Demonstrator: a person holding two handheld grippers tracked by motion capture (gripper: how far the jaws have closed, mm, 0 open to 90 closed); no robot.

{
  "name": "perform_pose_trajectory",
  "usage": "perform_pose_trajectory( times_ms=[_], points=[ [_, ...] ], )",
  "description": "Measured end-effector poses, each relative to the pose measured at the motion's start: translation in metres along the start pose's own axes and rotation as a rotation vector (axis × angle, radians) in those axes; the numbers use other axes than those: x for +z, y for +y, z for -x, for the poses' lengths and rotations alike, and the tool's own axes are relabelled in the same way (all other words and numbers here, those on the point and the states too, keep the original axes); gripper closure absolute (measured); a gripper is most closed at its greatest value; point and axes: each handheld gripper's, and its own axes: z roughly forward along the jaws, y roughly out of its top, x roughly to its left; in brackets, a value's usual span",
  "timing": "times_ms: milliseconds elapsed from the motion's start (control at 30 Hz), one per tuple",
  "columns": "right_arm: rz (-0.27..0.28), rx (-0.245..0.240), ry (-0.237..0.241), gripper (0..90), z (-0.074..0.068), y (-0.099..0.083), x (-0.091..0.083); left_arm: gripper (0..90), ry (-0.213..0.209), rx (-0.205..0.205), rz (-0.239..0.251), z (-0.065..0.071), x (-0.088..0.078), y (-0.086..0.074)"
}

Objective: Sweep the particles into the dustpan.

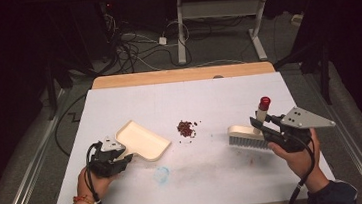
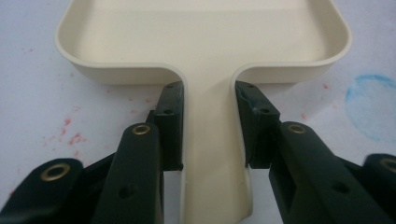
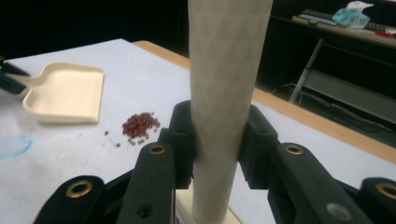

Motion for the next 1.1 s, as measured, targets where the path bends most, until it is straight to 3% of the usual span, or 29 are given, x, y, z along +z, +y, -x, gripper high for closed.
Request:
perform_pose_trajectory(
  times_ms=[200,400,500,533,567,600,633,800,933,1100],
  points=[
    [0.017,0.006,0.009,70.1,0.002,0.014,0.024,64.0,-0.024,0.013,-0.007,0.010,-0.004,-0.004],
    [0.019,0.040,-0.011,70.2,0.010,0.032,0.072,64.0,-0.050,0.035,-0.009,0.022,-0.003,-0.004],
    [0.010,0.062,-0.042,70.2,0.014,0.040,0.096,63.9,-0.058,0.050,-0.013,0.027,-0.004,-0.003],
    [0.010,0.062,-0.042,70.2,0.014,0.040,0.096,63.9,-0.058,0.050,-0.013,0.027,-0.004,-0.003],
    [0.004,0.073,-0.066,70.2,0.015,0.045,0.111,63.9,-0.063,0.054,-0.014,0.028,-0.004,-0.003],
    [0.004,0.073,-0.066,70.2,0.015,0.045,0.111,63.9,-0.067,0.060,-0.015,0.030,-0.004,-0.003],
    [-0.002,0.085,-0.087,70.2,0.014,0.047,0.125,63.9,-0.068,0.063,-0.012,0.033,-0.003,-0.003],
    [-0.028,0.127,-0.103,70.2,0.007,0.047,0.156,63.9,-0.078,0.089,-0.013,0.044,-0.001,-0.001],
    [-0.034,0.113,-0.128,70.2,-0.001,0.045,0.173,63.8,-0.091,0.094,-0.017,0.052,0.002,0.000],
    [-0.040,0.118,-0.129,70.2,-0.008,0.042,0.181,63.8,-0.095,0.081,-0.021,0.057,0.005,0.002]
  ],
)
